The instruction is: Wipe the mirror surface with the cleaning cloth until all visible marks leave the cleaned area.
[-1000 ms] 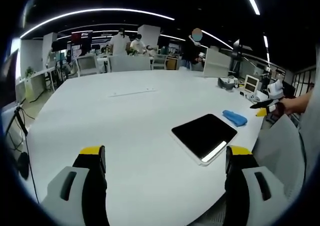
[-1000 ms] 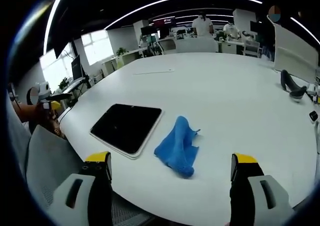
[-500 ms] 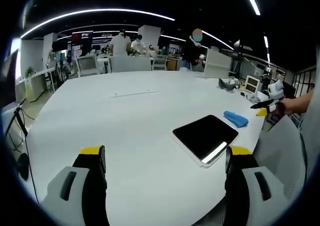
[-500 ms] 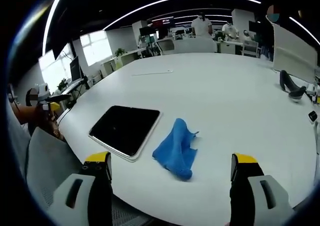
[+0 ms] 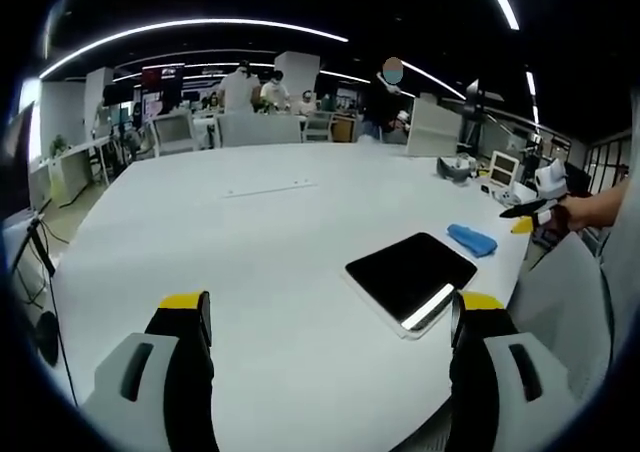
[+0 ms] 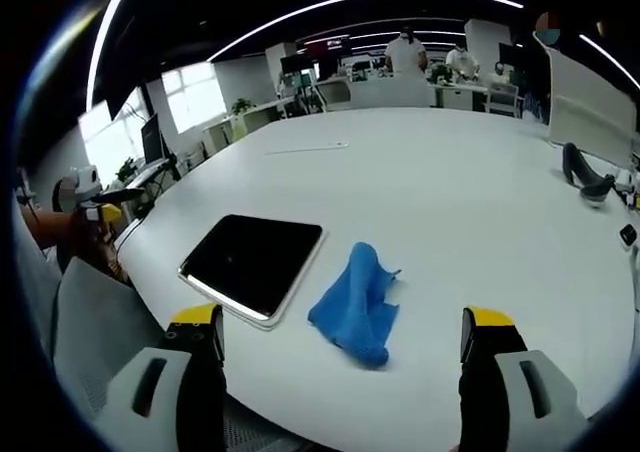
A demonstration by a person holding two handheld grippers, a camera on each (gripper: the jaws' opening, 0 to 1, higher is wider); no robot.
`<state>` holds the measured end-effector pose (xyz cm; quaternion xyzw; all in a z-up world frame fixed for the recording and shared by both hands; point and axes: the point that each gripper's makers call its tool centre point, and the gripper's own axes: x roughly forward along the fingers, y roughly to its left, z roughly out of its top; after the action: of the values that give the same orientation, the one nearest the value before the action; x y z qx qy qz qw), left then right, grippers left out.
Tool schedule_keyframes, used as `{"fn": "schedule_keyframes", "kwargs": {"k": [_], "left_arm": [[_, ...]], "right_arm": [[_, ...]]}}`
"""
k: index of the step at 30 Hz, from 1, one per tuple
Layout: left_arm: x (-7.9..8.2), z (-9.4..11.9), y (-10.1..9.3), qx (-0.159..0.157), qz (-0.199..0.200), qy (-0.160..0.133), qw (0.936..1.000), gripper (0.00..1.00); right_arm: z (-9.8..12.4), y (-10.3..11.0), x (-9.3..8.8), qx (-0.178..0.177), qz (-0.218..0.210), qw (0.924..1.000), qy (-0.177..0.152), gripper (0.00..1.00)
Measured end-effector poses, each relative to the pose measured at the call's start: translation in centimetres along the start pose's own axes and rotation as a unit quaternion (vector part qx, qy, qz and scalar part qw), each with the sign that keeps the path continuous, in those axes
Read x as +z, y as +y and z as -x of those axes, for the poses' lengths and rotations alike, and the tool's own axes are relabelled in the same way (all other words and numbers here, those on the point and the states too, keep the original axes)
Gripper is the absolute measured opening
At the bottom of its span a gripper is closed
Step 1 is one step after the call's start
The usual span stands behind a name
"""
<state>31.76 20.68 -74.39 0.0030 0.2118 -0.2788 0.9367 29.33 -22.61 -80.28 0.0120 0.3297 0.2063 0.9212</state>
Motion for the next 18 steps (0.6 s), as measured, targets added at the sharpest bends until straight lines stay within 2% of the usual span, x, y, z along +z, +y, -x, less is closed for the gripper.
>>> {"fn": "schedule_keyframes", "kwargs": {"k": [18], "left_arm": [[0.0, -0.1, -0.4, -0.001, 0.002, 0.002, 1.0000, 0.99]], "right_arm": [[0.1, -0.3, 1.3, -0.003, -0.003, 1.0000, -0.009, 0.98]]}}
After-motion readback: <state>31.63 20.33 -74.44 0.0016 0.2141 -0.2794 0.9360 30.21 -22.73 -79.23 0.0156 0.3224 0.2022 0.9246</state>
